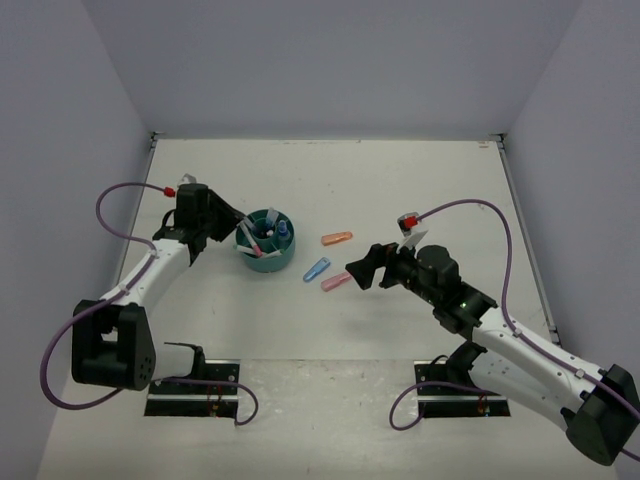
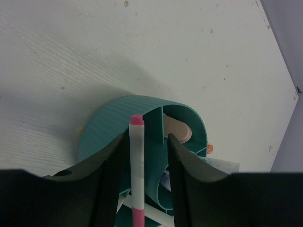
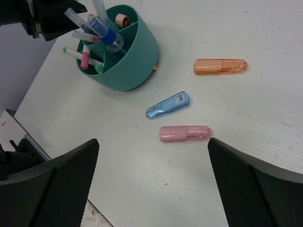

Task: Sort the stationery into containers
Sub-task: Pick up the pen from the storage box.

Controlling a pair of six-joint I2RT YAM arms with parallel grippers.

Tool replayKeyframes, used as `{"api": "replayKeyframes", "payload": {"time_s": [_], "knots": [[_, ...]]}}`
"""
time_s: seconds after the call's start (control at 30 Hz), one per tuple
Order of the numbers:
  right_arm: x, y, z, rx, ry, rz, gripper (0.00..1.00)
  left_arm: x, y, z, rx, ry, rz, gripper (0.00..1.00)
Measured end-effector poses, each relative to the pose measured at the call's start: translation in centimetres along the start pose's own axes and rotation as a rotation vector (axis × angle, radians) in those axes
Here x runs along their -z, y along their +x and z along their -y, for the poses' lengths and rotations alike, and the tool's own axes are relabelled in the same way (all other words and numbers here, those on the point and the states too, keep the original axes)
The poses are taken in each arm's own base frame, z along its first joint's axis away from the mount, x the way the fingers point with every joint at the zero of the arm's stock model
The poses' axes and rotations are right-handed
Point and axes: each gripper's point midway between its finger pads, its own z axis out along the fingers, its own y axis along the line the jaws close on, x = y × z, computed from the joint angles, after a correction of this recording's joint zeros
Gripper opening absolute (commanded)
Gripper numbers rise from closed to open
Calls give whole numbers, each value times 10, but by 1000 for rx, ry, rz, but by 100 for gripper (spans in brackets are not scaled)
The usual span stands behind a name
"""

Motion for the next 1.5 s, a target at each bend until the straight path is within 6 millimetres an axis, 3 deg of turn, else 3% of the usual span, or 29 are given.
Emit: {"api": "replayKeyframes", "payload": {"time_s": [0.47, 0.7, 0.9, 1.1, 1.23, 1.5], "knots": [[0, 0, 1, 0, 4, 1, 98, -10, 14, -4, 4, 5, -63, 38], [0, 0, 2, -1, 9, 3, 98, -13, 19, -8, 4, -1, -76, 14], [0, 0, 2, -1, 11, 1, 98, -14, 20, -7, 3, 7, -81, 1], [0, -1, 4, -1, 20, 5, 98, -13, 21, -6, -7, 19, -89, 0], [0, -1, 5, -2, 26, 9, 98, -3, 14, 3, -23, 52, -62, 0], [0, -1, 5, -3, 26, 9, 98, 34, -14, 36, -77, 192, 76, 0]]}}
